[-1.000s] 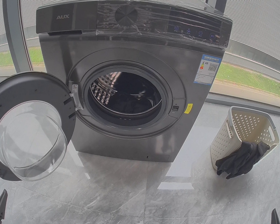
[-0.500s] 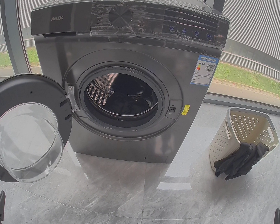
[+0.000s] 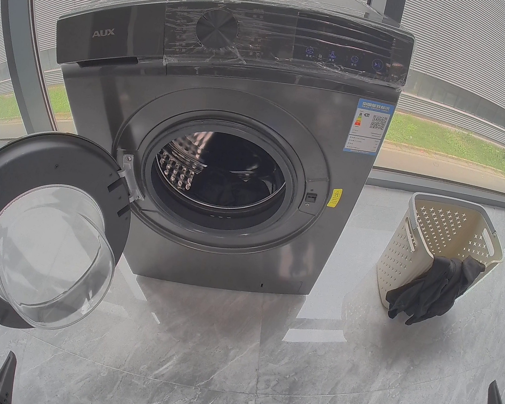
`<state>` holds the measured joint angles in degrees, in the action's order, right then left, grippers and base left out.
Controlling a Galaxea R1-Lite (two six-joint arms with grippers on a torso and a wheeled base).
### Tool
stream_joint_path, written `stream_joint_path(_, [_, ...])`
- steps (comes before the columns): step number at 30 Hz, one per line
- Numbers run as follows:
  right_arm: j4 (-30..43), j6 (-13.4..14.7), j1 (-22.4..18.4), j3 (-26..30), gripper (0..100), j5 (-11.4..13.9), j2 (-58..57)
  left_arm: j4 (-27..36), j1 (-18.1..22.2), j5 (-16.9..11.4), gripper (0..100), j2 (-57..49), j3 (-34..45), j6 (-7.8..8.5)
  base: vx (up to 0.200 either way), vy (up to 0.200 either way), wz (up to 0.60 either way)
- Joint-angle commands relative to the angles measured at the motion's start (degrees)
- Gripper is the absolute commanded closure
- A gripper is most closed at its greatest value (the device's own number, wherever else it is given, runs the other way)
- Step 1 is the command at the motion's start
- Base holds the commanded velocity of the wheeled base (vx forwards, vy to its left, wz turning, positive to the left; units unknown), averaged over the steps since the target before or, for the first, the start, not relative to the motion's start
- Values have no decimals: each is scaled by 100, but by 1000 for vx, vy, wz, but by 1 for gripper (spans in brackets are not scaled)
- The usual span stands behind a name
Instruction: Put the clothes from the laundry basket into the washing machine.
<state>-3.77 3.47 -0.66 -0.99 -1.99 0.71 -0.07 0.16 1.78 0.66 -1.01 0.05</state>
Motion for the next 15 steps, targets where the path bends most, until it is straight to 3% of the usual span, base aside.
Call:
stream_joint_path(1, [605, -189, -4, 20, 0, -188, -62, 7, 2, -73, 0, -66, 92, -22, 0, 0, 0])
stream_joint_path(6, [561, -260, -13, 11, 0, -47, -62, 7, 2, -134, 0, -66, 92, -22, 0, 0, 0])
stream_joint_path(7, [517, -339, 13, 28, 0, -30, -71, 7, 2, -108, 0, -66, 92, 48, 0, -200, 0])
stream_joint_path(15, [465, -330, 13, 46, 0, 102, -71, 7, 2, -99, 0, -66, 92, 13, 0, -200, 0])
